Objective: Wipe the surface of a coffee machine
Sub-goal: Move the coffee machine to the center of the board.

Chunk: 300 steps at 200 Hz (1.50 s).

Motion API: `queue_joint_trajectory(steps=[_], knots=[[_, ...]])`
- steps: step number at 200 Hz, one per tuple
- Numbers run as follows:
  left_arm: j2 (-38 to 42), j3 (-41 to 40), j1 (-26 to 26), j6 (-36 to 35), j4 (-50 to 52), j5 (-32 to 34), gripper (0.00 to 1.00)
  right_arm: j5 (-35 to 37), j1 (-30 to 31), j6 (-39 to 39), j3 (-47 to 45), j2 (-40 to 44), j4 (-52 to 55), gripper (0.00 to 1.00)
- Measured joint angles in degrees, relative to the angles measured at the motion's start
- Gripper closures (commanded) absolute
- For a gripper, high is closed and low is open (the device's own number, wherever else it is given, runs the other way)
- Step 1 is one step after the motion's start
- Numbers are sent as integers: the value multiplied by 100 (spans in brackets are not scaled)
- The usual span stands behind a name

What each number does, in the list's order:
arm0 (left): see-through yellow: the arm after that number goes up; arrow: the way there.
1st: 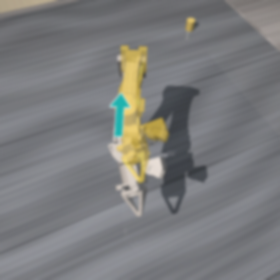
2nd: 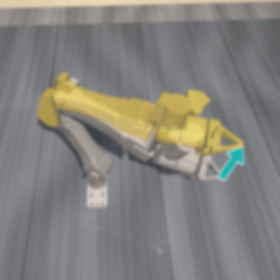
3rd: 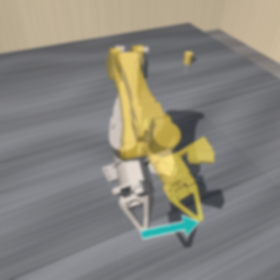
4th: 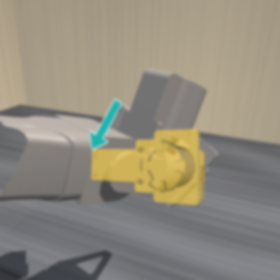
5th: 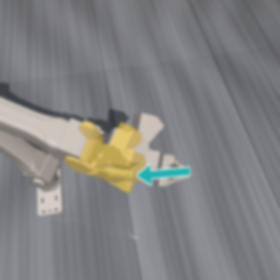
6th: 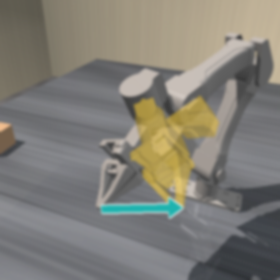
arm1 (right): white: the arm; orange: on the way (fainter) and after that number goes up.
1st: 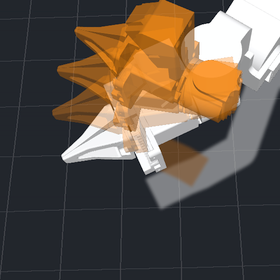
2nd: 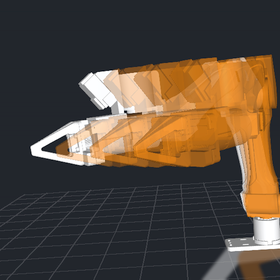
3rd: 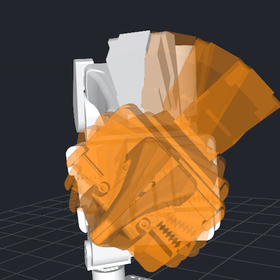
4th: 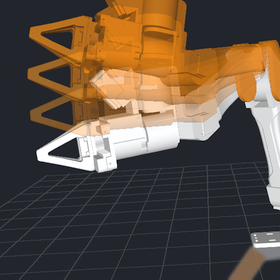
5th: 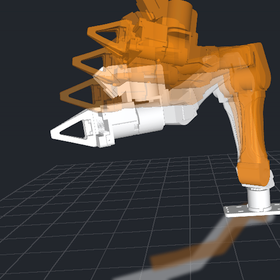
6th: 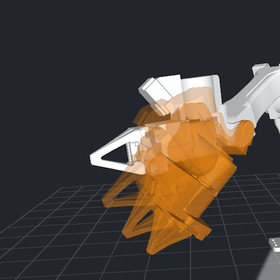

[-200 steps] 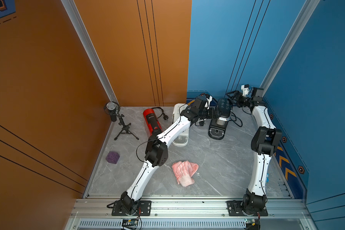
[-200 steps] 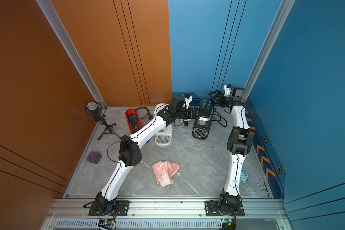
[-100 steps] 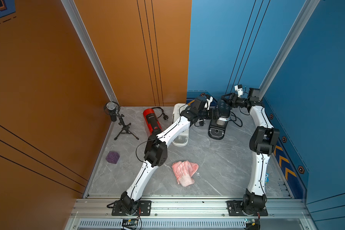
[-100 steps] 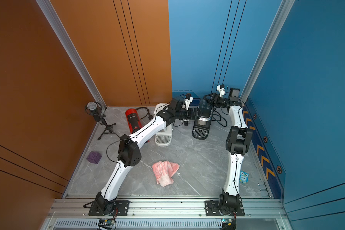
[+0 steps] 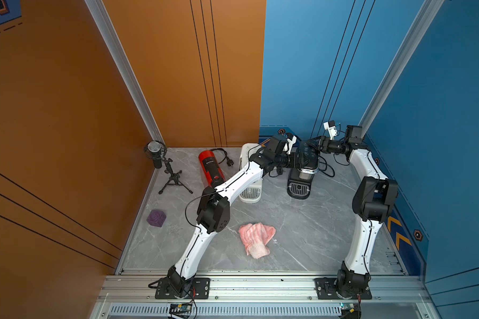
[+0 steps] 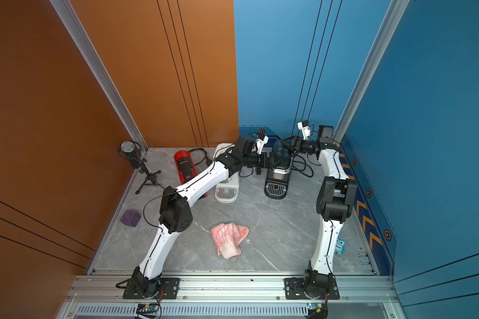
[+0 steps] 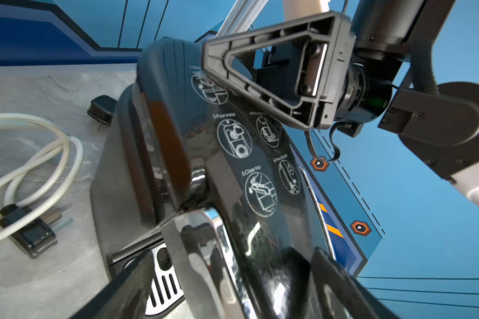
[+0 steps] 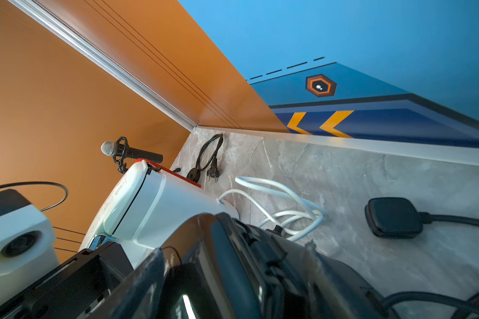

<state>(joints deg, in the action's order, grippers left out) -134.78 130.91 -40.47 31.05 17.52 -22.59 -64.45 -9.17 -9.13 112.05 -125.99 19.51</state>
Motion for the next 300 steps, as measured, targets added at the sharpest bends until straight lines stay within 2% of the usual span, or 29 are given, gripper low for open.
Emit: queue_joint_trajectory(steps=[33, 77, 137, 173, 213, 257, 300], knots=[[413, -540, -140, -46, 22, 125, 11, 42, 125, 332, -953, 673, -107, 24], [944, -1178, -280, -131, 125, 376, 11, 122, 175, 352, -2212, 1606, -227, 25], [1239, -1646, -402, -155, -61, 614, 11, 431, 144, -378, -3475, 2479, -1145, 23], [1384, -1832, -435, -225, -87, 675, 10, 1062, 203, -1169, -4223, 3084, -1720, 20], [1432, -1832, -387, -339, 0, 675, 8, 2059, 391, -2004, -4868, 3895, -1679, 20], [1523, -1832, -133, -452, 234, 673, 6, 3032, 789, -2588, -5515, 5036, -1010, 17], [1543, -1775, 188, -507, 398, 669, 5, 3724, 1119, -2785, -5622, 5637, -299, 18]])
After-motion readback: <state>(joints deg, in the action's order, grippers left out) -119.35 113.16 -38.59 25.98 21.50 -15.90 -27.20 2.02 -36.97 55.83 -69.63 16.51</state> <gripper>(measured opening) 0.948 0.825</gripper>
